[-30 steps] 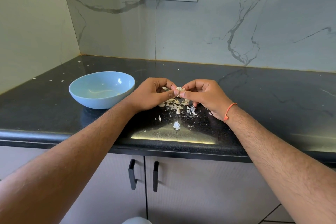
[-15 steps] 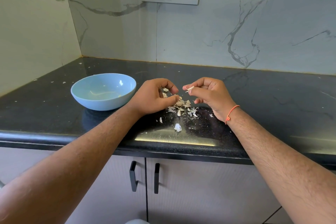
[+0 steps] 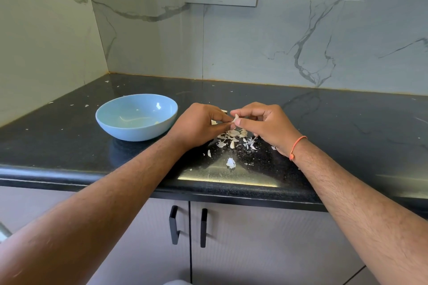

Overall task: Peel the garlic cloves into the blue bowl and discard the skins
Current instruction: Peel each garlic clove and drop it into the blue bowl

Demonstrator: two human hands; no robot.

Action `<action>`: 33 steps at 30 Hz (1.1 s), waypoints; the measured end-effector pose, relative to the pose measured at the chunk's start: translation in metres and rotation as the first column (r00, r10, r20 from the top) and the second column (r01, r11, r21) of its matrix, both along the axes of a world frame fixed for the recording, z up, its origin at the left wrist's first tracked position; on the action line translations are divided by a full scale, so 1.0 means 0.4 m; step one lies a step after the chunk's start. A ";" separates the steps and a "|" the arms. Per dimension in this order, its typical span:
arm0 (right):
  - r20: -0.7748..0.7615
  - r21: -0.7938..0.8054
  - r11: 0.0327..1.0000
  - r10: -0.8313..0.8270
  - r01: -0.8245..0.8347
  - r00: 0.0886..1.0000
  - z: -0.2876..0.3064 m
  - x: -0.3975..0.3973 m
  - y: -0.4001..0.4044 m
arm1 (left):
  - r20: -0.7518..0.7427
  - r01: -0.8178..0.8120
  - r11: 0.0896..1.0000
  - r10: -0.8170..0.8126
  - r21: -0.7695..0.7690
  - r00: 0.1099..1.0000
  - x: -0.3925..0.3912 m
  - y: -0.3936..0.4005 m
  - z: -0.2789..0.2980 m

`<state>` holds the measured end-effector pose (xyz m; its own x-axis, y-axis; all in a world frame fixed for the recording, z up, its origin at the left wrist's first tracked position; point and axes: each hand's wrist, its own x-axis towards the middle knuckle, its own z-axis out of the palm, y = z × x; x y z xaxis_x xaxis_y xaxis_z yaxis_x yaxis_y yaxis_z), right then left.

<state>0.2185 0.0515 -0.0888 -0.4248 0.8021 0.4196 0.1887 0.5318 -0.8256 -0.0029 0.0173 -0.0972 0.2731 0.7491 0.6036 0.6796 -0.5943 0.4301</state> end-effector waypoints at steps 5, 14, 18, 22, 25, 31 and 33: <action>-0.030 -0.050 0.998 -0.031 0.029 0.999 0.008 -0.001 -0.007 | -0.013 0.000 0.999 0.001 0.040 1.000 0.003 0.002 0.000; -0.029 -0.032 0.991 -0.130 0.129 0.991 0.010 -0.001 -0.007 | -0.123 -0.093 0.985 0.112 0.147 0.986 0.016 -0.003 0.000; -0.087 -0.038 0.990 -0.141 0.138 0.986 0.015 0.005 -0.012 | -0.116 -0.117 0.985 0.131 0.126 0.985 0.014 -0.001 0.003; -0.193 -0.053 0.991 -0.134 0.126 0.972 0.042 0.018 -0.013 | -0.072 -0.146 0.985 0.152 0.090 0.986 0.008 0.000 0.004; -0.115 -0.064 0.992 -0.117 0.110 0.986 0.069 0.036 -0.012 | -0.016 -0.141 0.987 0.142 0.075 0.990 0.005 0.004 0.001; 0.670 0.211 0.972 -0.223 0.106 0.708 0.144 0.066 0.011 | 0.038 -0.125 0.991 0.123 0.052 0.992 0.003 0.004 -0.001; 0.725 0.301 0.949 -0.288 0.089 0.626 0.185 0.054 0.012 | 0.051 -0.112 0.992 0.110 0.050 0.993 0.002 0.004 -0.002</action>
<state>0.2401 0.0564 -0.0150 -0.5196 0.8321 0.1937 0.8051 0.5528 -0.2149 -0.0022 0.0190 -0.0979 0.1598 0.7398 0.6536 0.7222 -0.5390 0.4335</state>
